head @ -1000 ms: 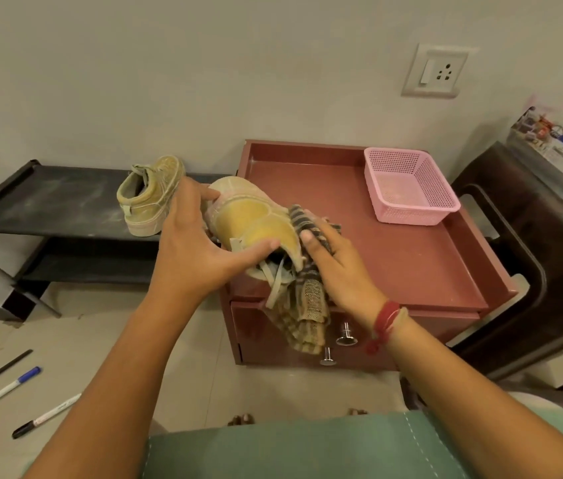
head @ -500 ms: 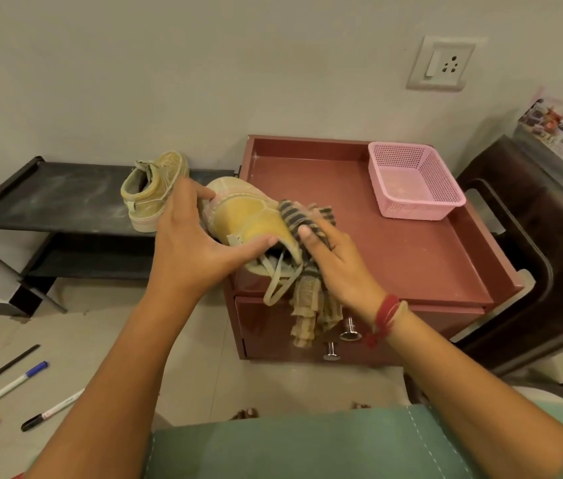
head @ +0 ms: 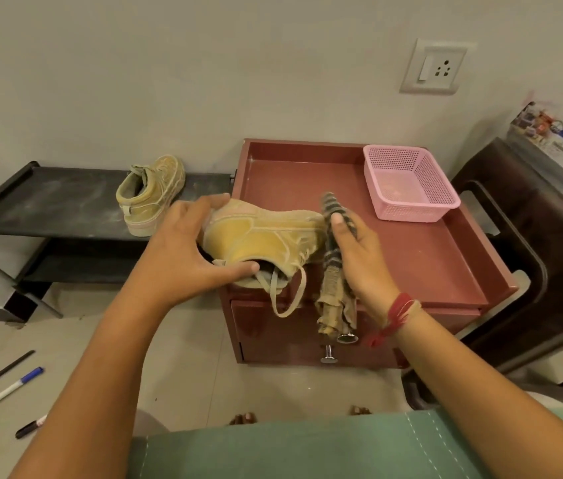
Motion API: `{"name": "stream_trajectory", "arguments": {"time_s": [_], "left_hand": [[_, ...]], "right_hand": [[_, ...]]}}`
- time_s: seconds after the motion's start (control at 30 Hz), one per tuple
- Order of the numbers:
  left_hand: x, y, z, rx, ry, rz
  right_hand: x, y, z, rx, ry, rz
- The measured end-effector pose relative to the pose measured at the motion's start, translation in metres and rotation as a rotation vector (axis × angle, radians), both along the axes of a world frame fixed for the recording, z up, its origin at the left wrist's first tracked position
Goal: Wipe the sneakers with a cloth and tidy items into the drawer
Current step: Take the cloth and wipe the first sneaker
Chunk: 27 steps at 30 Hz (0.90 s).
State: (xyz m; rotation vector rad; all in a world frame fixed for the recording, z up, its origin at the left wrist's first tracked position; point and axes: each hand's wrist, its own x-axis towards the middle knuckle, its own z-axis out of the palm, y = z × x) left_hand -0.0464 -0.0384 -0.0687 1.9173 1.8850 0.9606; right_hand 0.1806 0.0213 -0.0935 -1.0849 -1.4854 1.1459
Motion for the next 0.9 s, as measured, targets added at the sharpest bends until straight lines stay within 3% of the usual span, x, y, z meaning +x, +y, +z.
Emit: {"name": "stream_trajectory", "arguments": {"time_s": [0.07, 0.13, 0.2, 0.3, 0.43, 0.57, 0.7, 0.83, 0.9], "left_hand": [[0.003, 0.002, -0.005, -0.003, 0.005, 0.014], [0.006, 0.003, -0.009, 0.022, -0.002, 0.029], [0.006, 0.004, -0.011, 0.019, -0.012, 0.045], [0.003, 0.004, -0.014, 0.000, -0.027, 0.092], [0.005, 0.005, -0.011, 0.025, -0.029, 0.079], [0.015, 0.003, -0.007, 0.035, -0.018, 0.117], [0.017, 0.003, -0.005, 0.075, -0.066, 0.130], [0.025, 0.004, -0.005, 0.106, -0.088, 0.159], [0.026, 0.005, -0.005, 0.103, -0.121, 0.172]], "right_hand": [[-0.017, -0.016, -0.001, 0.121, -0.079, 0.182], [-0.029, -0.027, -0.015, 0.256, -0.306, 0.322], [-0.028, -0.017, -0.027, 0.283, -0.422, 0.254], [-0.026, -0.006, -0.026, 0.153, -0.398, 0.105], [-0.027, -0.023, -0.029, 0.284, -0.383, 0.363], [-0.019, -0.004, -0.021, 0.136, -0.381, 0.116], [-0.022, -0.021, -0.020, 0.230, -0.288, 0.311], [-0.020, -0.004, -0.020, 0.072, -0.237, 0.074], [-0.030, -0.014, -0.022, 0.160, -0.224, 0.122]]}}
